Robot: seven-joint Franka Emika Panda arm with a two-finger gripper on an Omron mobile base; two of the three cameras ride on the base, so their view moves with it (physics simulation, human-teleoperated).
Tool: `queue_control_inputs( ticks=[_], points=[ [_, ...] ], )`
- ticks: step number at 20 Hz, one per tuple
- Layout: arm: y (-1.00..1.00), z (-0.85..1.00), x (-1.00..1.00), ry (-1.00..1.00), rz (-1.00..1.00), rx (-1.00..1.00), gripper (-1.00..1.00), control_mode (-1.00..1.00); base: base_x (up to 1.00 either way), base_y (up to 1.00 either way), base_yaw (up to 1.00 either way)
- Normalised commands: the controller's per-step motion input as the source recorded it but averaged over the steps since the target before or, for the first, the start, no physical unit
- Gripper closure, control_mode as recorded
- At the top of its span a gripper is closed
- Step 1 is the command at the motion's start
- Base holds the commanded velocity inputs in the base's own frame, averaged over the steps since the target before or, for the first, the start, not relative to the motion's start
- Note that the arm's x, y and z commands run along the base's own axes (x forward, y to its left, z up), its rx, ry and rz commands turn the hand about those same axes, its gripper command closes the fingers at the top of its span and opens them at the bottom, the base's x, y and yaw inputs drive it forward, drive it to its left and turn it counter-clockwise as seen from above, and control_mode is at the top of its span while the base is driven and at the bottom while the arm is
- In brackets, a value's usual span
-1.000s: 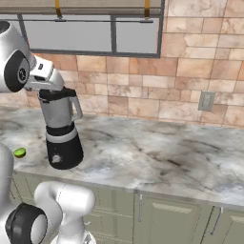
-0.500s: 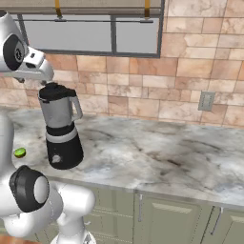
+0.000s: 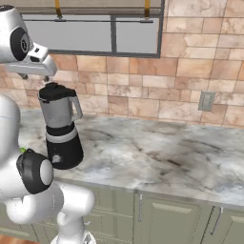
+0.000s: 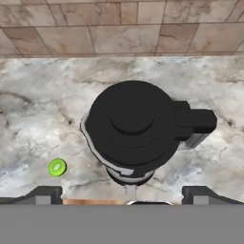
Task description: Open the blender lid, put the kiwi in the blender, close the lid, and start the blender.
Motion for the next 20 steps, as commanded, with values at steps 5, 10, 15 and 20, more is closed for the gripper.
queue_control_inputs(
  ticks=[5,10,15,20],
  points=[
    [-0.02,-0.3,0.07,0.01,0.0,0.0,-1.0,-1.0,0.0,0.0,0.0],
    [0.0,-0.24,0.32,0.03,0.0,0.0,-1.0,-1.0,0.0,0.0,0.0],
    [0.0,-0.18,0.27,0.01,0.0,0.0,-1.0,-1.0,0.0,0.0,0.0],
    [0.0,-0.17,0.18,0.0,0.0,0.0,-1.0,-1.0,0.0,0.0,0.0]
  ],
)
